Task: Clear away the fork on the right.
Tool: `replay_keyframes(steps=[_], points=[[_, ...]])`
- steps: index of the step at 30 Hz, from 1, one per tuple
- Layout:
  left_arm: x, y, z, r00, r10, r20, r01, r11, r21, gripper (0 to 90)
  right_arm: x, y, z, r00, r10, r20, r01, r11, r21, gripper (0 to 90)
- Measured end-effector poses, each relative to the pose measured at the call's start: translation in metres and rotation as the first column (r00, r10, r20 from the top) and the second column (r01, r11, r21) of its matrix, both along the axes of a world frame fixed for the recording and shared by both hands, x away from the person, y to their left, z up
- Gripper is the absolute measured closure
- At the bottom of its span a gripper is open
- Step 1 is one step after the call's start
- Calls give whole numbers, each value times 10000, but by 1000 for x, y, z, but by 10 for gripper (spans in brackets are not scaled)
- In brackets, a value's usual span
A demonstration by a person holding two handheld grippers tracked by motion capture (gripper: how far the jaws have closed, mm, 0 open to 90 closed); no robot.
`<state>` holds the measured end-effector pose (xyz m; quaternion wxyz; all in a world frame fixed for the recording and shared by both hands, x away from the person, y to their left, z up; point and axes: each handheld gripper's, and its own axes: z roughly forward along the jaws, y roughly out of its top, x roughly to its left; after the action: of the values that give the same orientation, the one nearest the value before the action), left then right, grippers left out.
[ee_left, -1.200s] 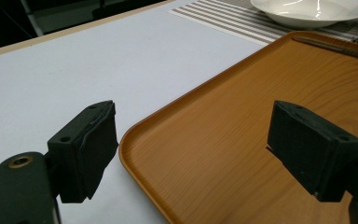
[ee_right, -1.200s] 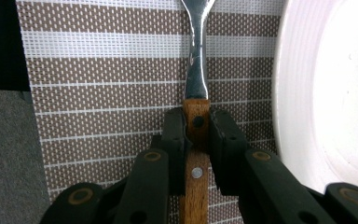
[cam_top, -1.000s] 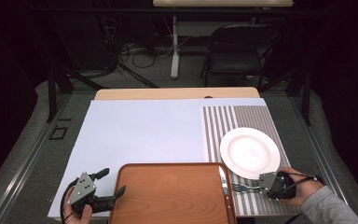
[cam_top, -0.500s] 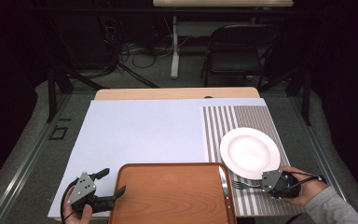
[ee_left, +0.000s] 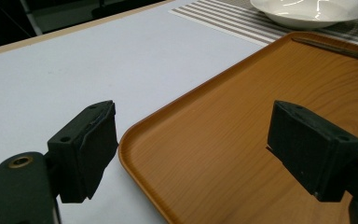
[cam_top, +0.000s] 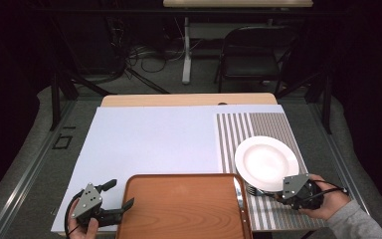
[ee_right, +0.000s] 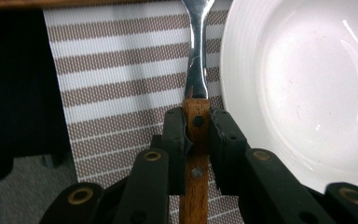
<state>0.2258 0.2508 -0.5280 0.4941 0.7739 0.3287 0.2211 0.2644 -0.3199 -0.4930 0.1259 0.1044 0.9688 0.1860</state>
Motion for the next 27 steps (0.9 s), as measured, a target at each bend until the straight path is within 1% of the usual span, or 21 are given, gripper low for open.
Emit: replay_keyframes(steps=[1,4,9,12,13,14,17,19,20,21,23,24,25,27], points=[[0,0,0,10000,2,5,-2,10000,2,159,1,-1,1,10000,-64,2,64,9998,197,775],[0,0,0,10000,8,0,-8,10000,-1,159,0,-2,3,9991,-433,-46,434,9978,499,775],[0,0,0,10000,9,11,-9,10000,3,160,-1,-2,4,9970,-756,-161,769,9916,1038,775],[0,0,0,10000,13,12,-13,10000,3,159,-1,-3,4,9938,-1068,-312,1102,9839,1404,775],[0,0,0,10000,18,14,-18,10000,-1,159,-2,-3,4,9926,-1180,-294,1212,9806,1540,775],[0,0,0,10000,15,10,-15,10000,-6,159,-2,-3,4,9903,-1334,-376,1378,9766,1652,775],[0,0,0,10000,8,10,-8,10000,8,159,-2,-2,4,9874,-1525,-410,1574,9726,1713,776],[0,0,0,10000,1,10,-1,10000,14,159,-3,0,2,9826,-1790,-489,1851,9647,1873,776],[0,0,0,10000,-3,13,3,10000,13,159,-3,1,2,9783,-2005,-529,2069,9607,1848,775],[0,0,0,10000,13,14,-13,10000,31,159,-3,2,2,9728,-2228,-636,2310,9538,1922,775],[-1,0,0,10000,14,31,-14,10000,44,159,-4,3,2,9586,-2731,-801,2841,9343,2151,775],[0,0,0,10000,5,31,-5,10000,24,159,-4,3,3,9468,-3060,-997,3213,9168,2371,776],[0,0,0,10000,5,18,-5,10000,13,159,-4,3,3,9380,-3288,-1095,3463,9029,2546,775],[0,0,0,10000,-4,18,4,10000,17,159,-6,2,3,9239,-3557,-1412,3818,8819,2768,775]])
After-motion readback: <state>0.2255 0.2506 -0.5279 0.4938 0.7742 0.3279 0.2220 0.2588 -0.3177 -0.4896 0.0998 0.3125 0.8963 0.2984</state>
